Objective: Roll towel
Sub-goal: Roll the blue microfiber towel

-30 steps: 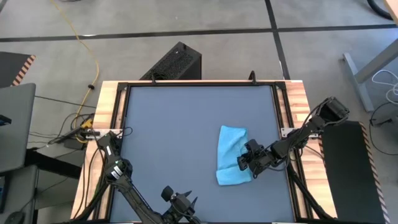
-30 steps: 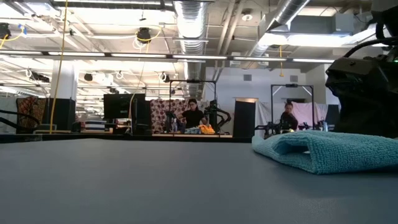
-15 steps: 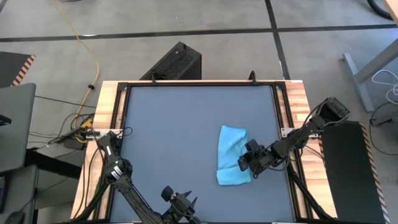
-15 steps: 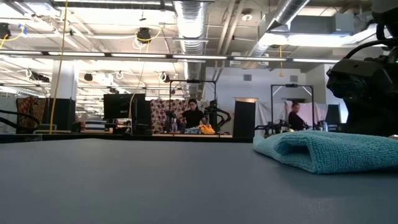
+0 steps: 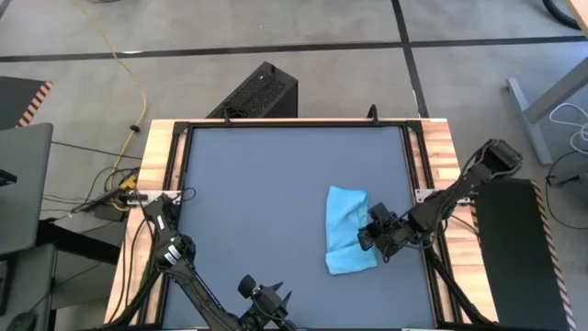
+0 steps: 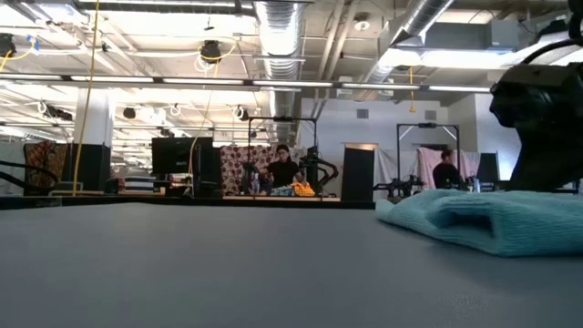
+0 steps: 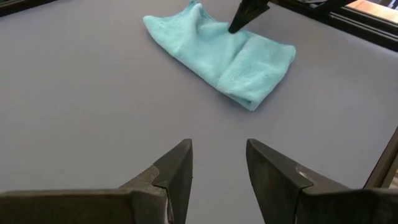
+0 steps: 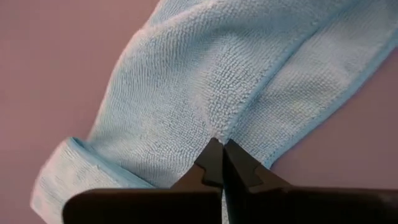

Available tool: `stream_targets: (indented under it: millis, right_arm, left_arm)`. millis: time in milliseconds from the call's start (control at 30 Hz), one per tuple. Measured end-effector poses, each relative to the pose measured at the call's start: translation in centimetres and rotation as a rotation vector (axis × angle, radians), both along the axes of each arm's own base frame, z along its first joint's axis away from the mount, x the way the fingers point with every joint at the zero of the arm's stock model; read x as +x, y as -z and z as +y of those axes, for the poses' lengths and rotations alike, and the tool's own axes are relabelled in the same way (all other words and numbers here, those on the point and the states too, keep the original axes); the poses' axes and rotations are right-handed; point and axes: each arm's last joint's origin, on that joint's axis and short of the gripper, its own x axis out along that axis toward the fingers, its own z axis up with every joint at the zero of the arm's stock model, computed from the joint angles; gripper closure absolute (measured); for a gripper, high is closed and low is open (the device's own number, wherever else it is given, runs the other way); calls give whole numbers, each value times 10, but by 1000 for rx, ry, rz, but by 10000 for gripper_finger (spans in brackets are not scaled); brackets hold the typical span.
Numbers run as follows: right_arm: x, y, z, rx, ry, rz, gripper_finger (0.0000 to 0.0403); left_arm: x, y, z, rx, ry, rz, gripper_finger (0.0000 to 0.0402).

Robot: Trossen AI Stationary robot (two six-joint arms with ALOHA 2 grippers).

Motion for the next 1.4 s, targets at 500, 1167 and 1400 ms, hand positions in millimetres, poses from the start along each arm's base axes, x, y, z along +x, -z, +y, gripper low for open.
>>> stream_targets:
  millis: [500,1167,1400]
  right_arm:
    - [-11,-12,-3,32,7,-15,372]
    - [-17,-8,-8,15,67,48,272]
    - [-17,-8,-8,15,68,47,275]
  left_arm:
    - [0,0,0,0,0,-6,262]
    - [0,0,0,0,1,-5,262]
    - [0,0,0,4,0,-8,262]
